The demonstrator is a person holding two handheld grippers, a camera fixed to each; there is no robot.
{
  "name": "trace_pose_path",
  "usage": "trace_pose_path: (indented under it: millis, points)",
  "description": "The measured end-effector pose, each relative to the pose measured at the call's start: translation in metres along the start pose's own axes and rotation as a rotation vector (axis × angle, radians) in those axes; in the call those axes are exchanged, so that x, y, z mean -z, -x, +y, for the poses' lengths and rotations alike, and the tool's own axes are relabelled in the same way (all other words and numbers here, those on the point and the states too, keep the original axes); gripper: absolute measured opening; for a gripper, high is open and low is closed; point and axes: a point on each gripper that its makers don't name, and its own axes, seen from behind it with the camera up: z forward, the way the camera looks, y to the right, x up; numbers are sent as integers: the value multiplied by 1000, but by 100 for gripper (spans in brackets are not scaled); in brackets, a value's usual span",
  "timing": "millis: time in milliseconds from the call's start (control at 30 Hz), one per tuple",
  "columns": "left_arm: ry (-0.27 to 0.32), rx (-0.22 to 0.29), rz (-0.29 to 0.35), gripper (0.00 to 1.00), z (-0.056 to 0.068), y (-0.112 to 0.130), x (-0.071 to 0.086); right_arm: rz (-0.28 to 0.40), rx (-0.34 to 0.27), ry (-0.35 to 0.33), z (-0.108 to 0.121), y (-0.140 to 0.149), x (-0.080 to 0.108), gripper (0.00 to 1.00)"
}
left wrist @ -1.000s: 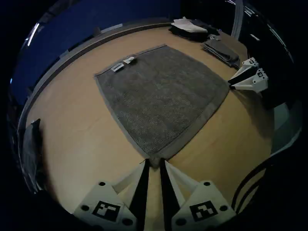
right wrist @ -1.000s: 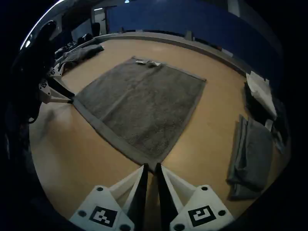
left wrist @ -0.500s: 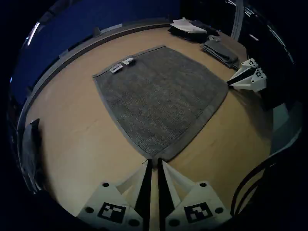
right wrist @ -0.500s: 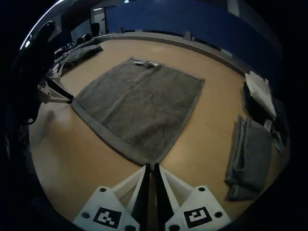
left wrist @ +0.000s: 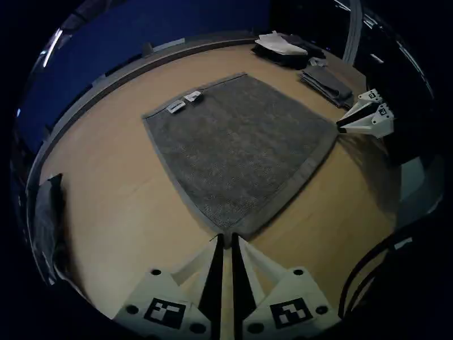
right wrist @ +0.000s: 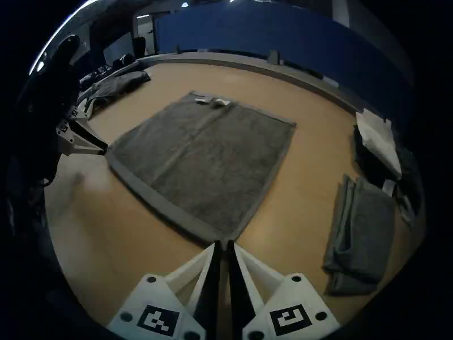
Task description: Fold towel
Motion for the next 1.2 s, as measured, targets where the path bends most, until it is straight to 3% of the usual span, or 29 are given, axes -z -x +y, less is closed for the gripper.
trace_pose_path:
  millis: [800,1200]
  points:
    - [-64,100,87,9,4,-39,75,125,-13,9,-8,-52,75,9]
    - [-75,141,115,9,10,-45,101,150,-17,13,-13,-61,104,9]
